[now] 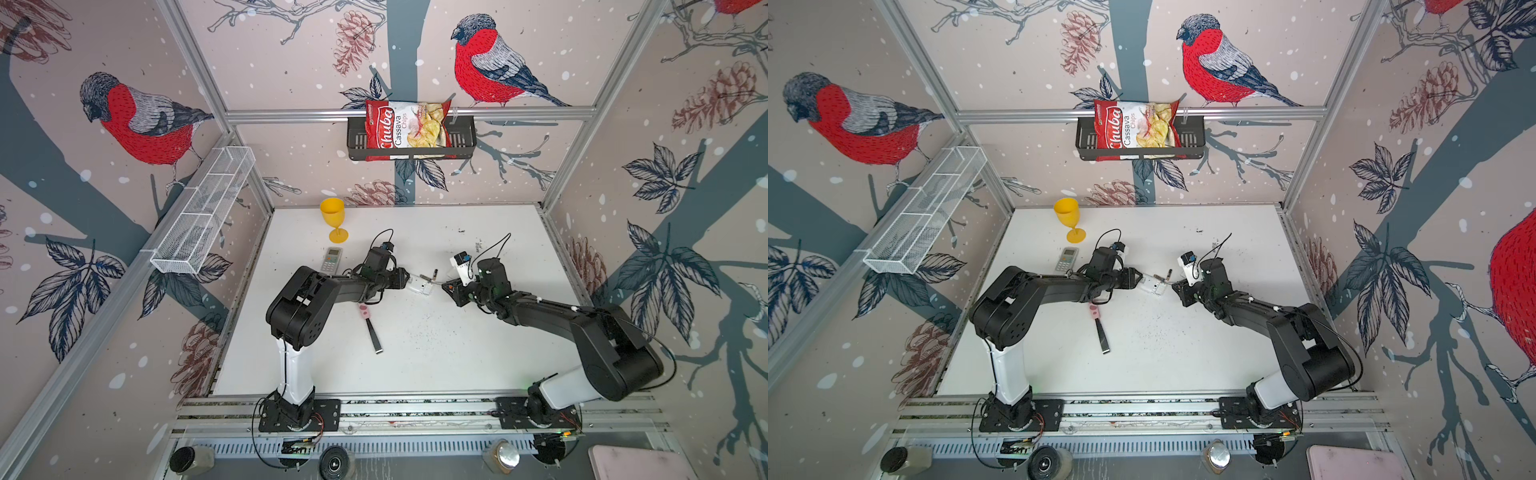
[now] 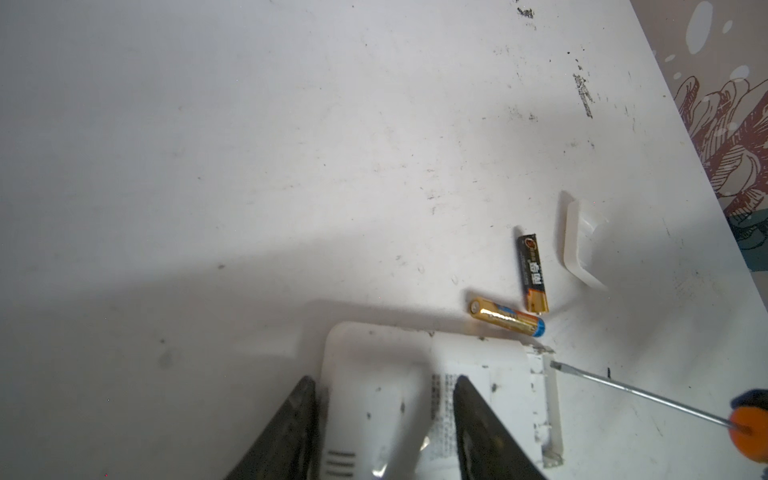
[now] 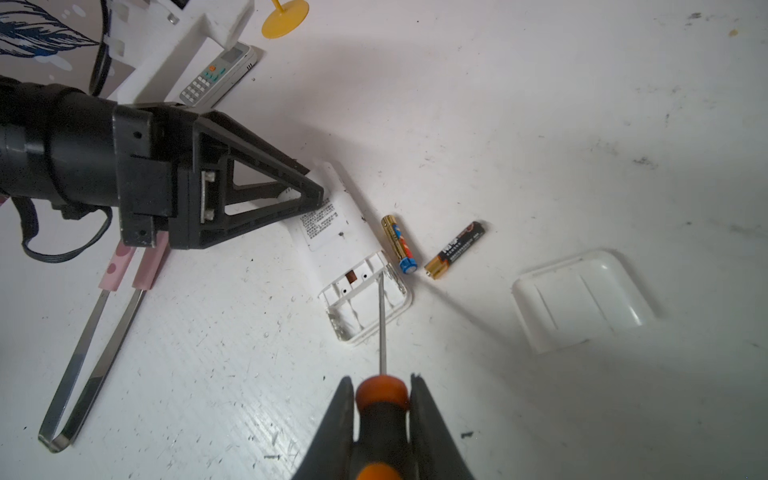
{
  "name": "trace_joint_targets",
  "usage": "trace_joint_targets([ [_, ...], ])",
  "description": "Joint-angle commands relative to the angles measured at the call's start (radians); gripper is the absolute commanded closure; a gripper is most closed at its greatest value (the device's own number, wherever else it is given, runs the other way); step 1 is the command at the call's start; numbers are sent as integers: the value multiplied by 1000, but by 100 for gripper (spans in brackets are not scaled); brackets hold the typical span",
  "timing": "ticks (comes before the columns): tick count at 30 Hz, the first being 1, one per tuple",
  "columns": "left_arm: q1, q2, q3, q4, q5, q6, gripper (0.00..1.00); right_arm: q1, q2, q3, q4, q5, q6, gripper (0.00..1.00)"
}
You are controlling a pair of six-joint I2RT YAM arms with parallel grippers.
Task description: Unload the batteries from the remote control
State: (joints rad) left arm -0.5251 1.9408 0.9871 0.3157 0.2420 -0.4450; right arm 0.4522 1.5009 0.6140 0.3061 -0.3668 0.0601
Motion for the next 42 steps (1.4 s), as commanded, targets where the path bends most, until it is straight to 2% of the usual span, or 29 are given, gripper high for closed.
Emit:
trace_joint_targets([
  [1,-3,-6,0,-64,6,12,46,-7,2,-1,35,5,18,100],
  [8,-2,-36,-4,-70,-7,17,44,-9,-17,1,42,4,24,100],
  [15,-3,-139,-24,-93,-61,27,15,-12,-84,-9,73,43,48,100],
  [19,-5,-217,-39,-117,-97,27,4,-34,-138,-42,113,154,102,100],
  [21,-10,-263,-60,-116,-113,23,4,-61,-158,-64,137,202,149,97],
  [24,-26,-332,-114,-96,-147,14,4,-117,-159,-81,157,257,237,98],
  [27,-38,-395,-173,-77,-175,3,4,-143,-163,-100,156,366,284,98],
  [29,-39,-436,-209,-78,-196,0,4,-162,-165,-123,175,390,303,97],
  [32,-40,-479,-245,-86,-234,-2,4,-173,-154,-136,189,410,308,90],
  [34,-40,-498,-261,-93,-250,-6,4,-172,-131,-141,199,425,305,78],
  [36,-41,-509,-272,-98,-258,-9,4,-172,-102,-141,209,434,304,72],
  [42,-39,-532,-301,-108,-309,-62,4,-157,-35,-124,227,432,305,63],
])
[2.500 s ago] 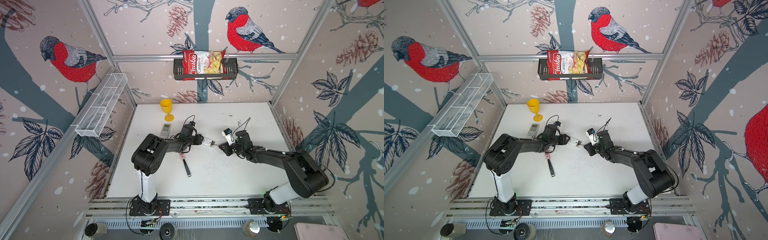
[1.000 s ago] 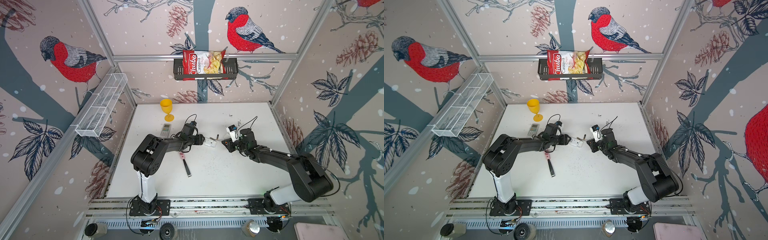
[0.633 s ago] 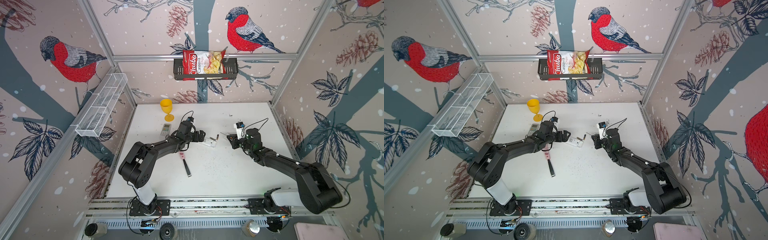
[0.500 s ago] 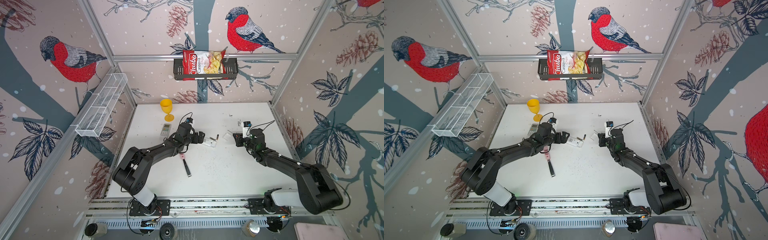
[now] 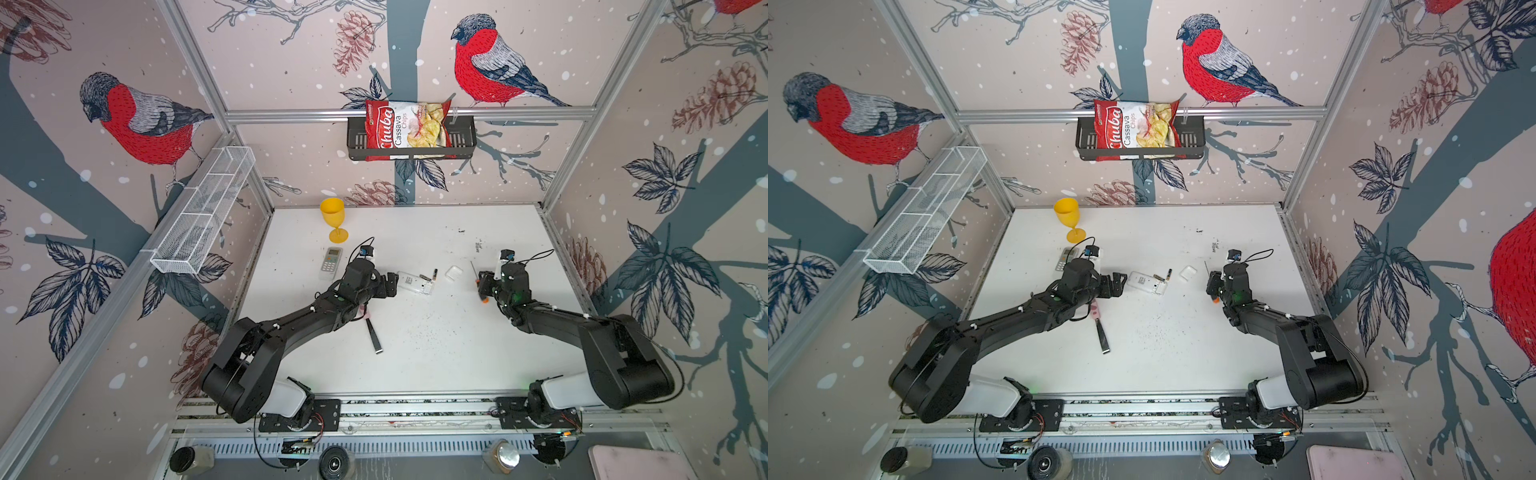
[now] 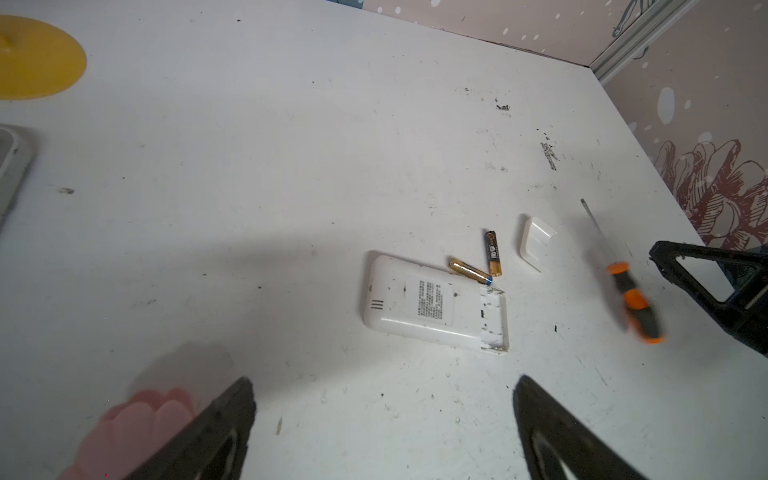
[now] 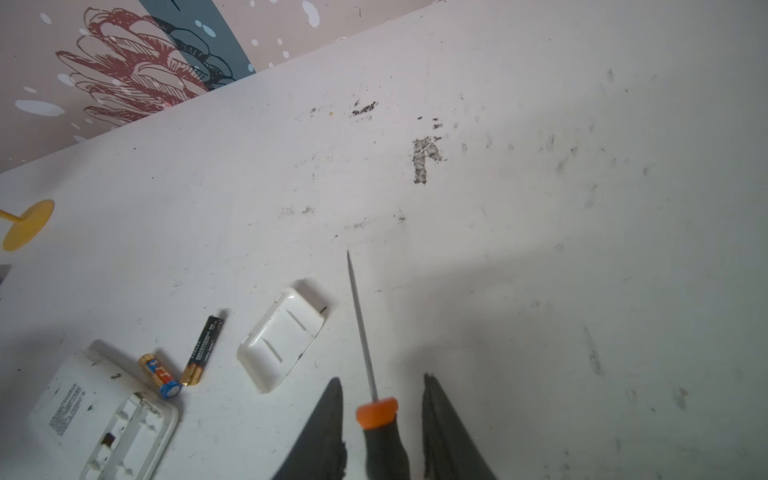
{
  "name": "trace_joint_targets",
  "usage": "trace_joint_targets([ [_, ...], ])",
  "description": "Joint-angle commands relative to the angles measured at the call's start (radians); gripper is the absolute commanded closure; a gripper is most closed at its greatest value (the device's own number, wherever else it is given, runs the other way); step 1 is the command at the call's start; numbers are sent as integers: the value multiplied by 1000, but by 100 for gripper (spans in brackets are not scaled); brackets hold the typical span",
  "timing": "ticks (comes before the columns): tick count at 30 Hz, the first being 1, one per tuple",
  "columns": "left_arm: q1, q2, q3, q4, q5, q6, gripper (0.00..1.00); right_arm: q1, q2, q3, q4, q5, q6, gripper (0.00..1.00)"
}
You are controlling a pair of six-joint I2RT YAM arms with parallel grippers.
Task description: Unload the batteries from the remote control
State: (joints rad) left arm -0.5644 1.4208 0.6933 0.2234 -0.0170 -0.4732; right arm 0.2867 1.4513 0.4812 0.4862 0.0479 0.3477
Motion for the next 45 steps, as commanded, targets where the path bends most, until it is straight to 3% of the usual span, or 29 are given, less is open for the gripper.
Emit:
trace_joint_targets([
  [1,2,-17,-14,-13,-56,-38,4,11,23,12,49,18,17,63],
  [11,23,-56,-1,-55,-165,-26,4,22,36,21,45,9,11,61],
  [18,113,-9,67,-201,-179,-23,4,27,18,23,43,-10,9,50],
  [23,173,15,132,-289,-196,37,4,39,-14,33,18,-20,14,26],
  [29,232,73,286,-455,-209,111,5,58,-59,3,62,-63,57,10],
  [39,329,293,535,-644,-145,301,5,78,-186,-31,107,-145,118,4],
  [45,368,414,606,-696,-103,392,7,105,-263,-70,176,-197,163,3],
])
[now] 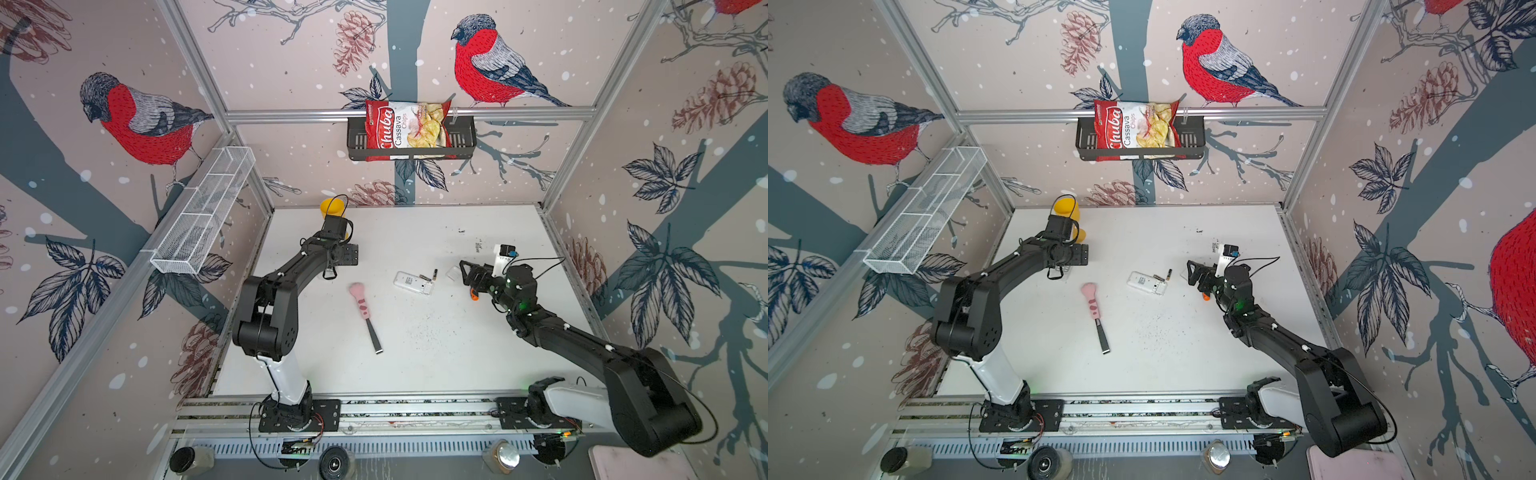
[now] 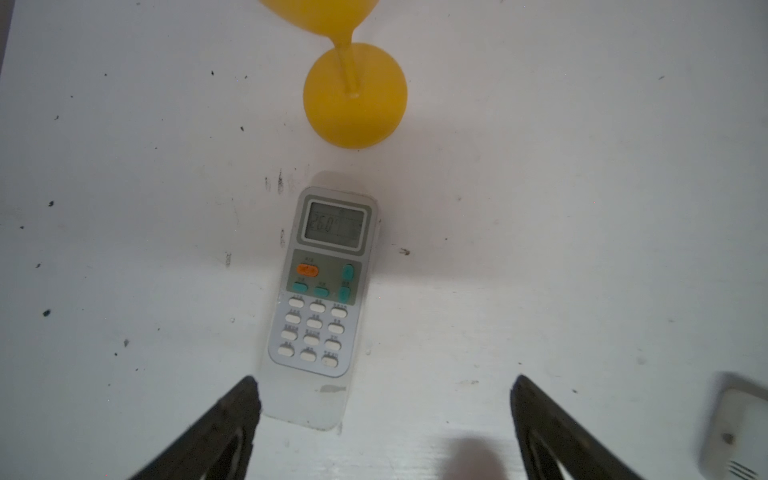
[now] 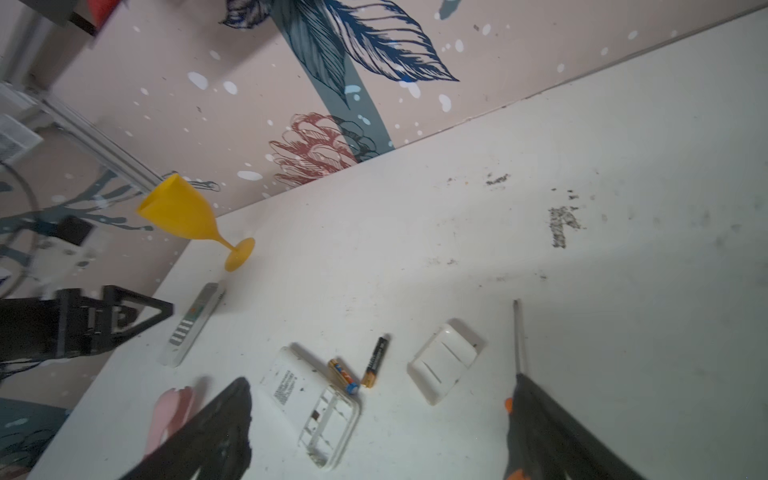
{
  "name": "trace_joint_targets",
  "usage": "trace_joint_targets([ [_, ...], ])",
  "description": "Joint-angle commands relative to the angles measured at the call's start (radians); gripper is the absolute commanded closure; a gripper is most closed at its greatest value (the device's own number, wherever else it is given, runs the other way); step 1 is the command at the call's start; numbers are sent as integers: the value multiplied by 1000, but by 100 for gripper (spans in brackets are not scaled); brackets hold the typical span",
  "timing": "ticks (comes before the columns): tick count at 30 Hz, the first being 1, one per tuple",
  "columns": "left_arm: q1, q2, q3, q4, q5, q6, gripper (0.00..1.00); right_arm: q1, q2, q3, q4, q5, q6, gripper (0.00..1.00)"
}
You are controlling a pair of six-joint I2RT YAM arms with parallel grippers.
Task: Unload the batteries from the remote control
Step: 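Grasp the grey air-conditioner remote with the left gripper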
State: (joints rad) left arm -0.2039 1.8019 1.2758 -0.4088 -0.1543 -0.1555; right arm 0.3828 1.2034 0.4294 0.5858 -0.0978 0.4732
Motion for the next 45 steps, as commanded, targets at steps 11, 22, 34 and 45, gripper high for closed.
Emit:
trace_joint_targets([
  [11,48,128,66,-18,27,133,4,116,-43,-30,100,-16,25,2],
  [22,91,170,13,79,96,149,8,136,-44,-32,107,-5,13,2],
  [34,117,207,23,92,115,172,16,144,-28,-33,113,-3,7,3],
  [45,118,221,31,113,85,165,18,146,-42,-36,107,-1,1,3],
])
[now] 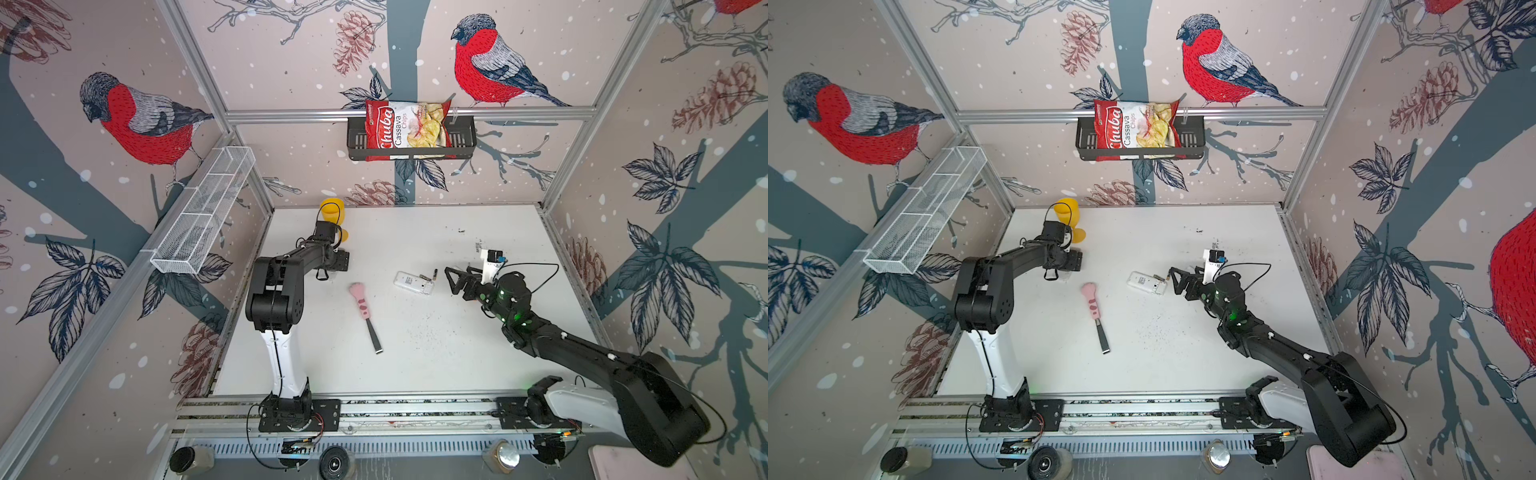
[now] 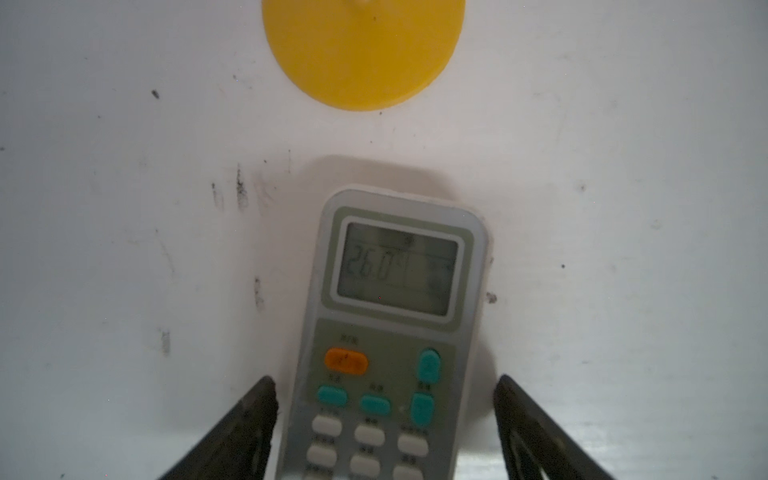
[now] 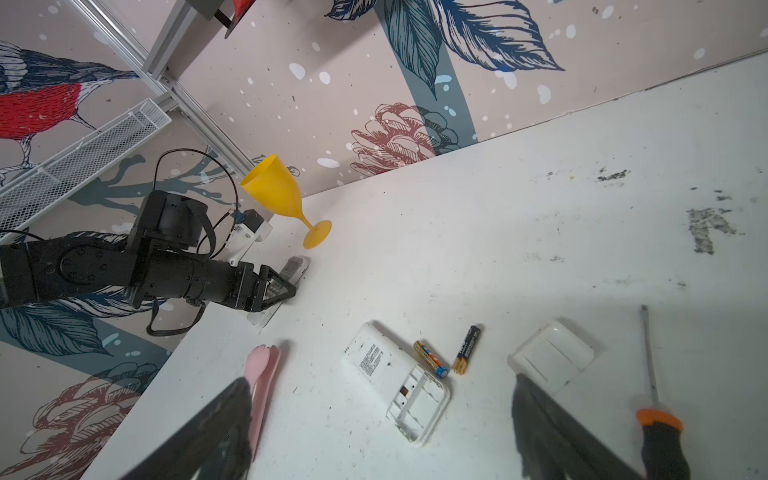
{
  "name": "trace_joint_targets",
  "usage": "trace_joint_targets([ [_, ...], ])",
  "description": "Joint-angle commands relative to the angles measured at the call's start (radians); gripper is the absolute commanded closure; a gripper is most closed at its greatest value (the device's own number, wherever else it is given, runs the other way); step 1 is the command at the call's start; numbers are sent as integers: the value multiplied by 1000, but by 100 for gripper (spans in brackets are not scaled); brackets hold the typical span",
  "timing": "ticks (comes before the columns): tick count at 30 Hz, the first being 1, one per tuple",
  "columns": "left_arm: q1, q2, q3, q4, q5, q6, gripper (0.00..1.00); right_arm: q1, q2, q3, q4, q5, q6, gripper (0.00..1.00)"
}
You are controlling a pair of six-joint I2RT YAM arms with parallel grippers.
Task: Unload the batteries from the remote control
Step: 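Grasp the grey air-conditioner remote with the left gripper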
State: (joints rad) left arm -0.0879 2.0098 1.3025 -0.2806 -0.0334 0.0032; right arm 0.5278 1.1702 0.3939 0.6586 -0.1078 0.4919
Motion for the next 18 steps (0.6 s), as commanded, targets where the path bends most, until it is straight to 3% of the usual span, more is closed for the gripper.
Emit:
trace_joint_targets([
  [1,2,15,5,-8,-36,4,18,3,-11,-3,34,12,-19,3],
  [18,2,-20,-75,179,-1,-52,26,5,-17,-9,45,8,-27,5],
])
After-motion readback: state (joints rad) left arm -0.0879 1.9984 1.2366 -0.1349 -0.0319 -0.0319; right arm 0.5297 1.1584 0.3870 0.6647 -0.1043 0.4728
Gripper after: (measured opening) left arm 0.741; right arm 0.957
